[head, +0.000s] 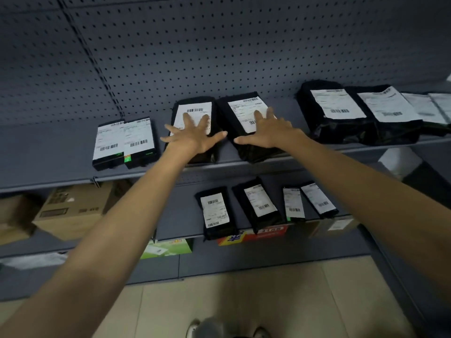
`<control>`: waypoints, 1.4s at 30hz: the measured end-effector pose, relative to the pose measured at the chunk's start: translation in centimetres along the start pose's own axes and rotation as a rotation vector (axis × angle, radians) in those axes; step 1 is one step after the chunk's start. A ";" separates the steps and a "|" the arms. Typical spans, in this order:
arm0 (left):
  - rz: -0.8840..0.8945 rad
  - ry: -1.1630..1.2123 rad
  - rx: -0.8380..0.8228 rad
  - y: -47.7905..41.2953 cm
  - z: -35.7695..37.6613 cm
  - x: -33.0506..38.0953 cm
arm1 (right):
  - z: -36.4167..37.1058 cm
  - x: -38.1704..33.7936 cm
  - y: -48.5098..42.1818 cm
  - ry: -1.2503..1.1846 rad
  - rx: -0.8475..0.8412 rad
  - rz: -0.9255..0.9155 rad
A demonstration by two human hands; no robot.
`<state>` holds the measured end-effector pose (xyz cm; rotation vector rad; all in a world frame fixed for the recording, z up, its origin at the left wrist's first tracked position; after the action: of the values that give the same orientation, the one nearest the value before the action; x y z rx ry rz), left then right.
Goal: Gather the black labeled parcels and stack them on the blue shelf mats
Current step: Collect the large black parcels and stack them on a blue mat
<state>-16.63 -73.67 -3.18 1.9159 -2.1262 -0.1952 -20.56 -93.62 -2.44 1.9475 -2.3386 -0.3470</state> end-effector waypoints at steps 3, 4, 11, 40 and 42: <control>-0.030 0.016 -0.034 -0.2 0.0 -1.2 | -0.1 0.1 -0.4 -0.044 -0.047 -0.016; -0.032 0.014 -0.026 -0.2 0.0 -1.3 | -0.2 0.1 -0.6 -0.047 -0.042 -0.025; -0.077 0.132 0.208 -0.3 -0.4 -1.2 | -0.1 -0.1 -1.4 -0.080 0.070 -0.019; -0.456 0.196 0.984 20.1 -13.6 -50.9 | -6.2 -51.6 6.6 -0.231 0.457 -0.676; -0.512 0.191 0.996 22.4 -13.7 -56.0 | -5.5 -57.3 7.9 -0.233 0.450 -0.733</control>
<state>-29.15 -14.57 10.01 2.8008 -1.6614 1.0989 -16.16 -36.91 9.44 3.1083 -1.8221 -0.0804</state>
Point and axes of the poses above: each hand's wrist, its own y-axis away from the middle knuckle, its own z-axis out of the palm, x = y × z, the point moved 7 cm from there along -y, towards the middle knuckle
